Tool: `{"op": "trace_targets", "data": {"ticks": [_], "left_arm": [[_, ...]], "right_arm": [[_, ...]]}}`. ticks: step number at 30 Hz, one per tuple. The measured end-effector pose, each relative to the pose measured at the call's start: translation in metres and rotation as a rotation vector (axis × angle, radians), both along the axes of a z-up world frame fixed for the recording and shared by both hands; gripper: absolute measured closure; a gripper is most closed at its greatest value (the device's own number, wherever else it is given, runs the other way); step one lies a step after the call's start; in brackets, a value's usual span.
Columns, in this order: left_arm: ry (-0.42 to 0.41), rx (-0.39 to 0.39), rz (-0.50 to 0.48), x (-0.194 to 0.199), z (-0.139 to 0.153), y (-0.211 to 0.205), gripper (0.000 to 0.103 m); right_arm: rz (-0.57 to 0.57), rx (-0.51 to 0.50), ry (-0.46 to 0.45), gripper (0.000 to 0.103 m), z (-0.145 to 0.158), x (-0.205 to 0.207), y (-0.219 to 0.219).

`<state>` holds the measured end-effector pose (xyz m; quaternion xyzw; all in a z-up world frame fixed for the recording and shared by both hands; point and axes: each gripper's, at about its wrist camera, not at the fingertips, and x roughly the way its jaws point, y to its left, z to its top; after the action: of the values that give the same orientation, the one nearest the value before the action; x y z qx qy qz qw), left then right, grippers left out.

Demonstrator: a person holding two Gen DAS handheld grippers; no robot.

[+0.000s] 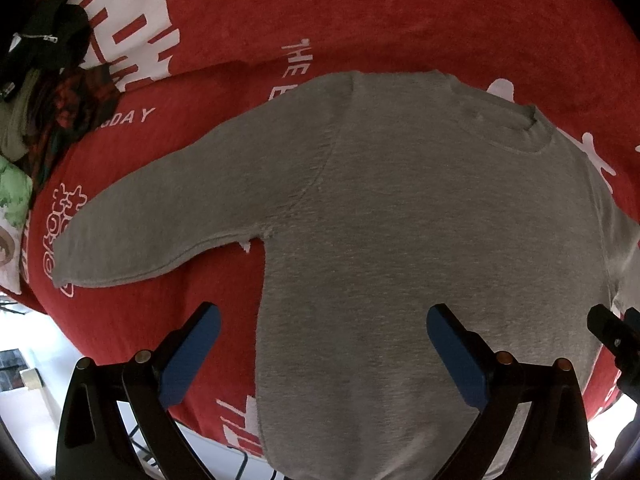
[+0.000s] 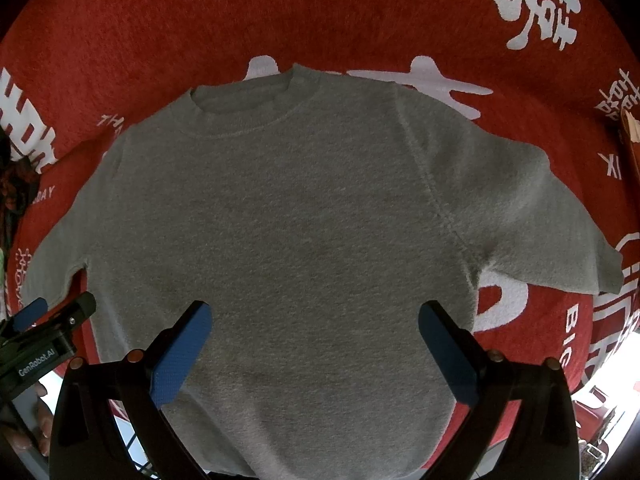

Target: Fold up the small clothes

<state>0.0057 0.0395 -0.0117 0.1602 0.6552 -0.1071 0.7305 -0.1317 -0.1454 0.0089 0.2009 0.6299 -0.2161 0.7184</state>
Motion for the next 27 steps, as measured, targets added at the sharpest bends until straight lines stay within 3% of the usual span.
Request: {"op": "trace_targets", "data": {"ticks": [18, 27], "left_arm": [[0.004, -0.007, 0.028, 0.003, -0.003, 0.018, 0.000], [0.010, -0.049, 0.052, 0.007, -0.001, 0.027, 0.000]], "right_arm": [[0.011, 0.000, 0.001, 0.000, -0.004, 0.001, 0.017], [0.025, -0.005, 0.006, 0.000, -0.006, 0.003, 0.025]]}}
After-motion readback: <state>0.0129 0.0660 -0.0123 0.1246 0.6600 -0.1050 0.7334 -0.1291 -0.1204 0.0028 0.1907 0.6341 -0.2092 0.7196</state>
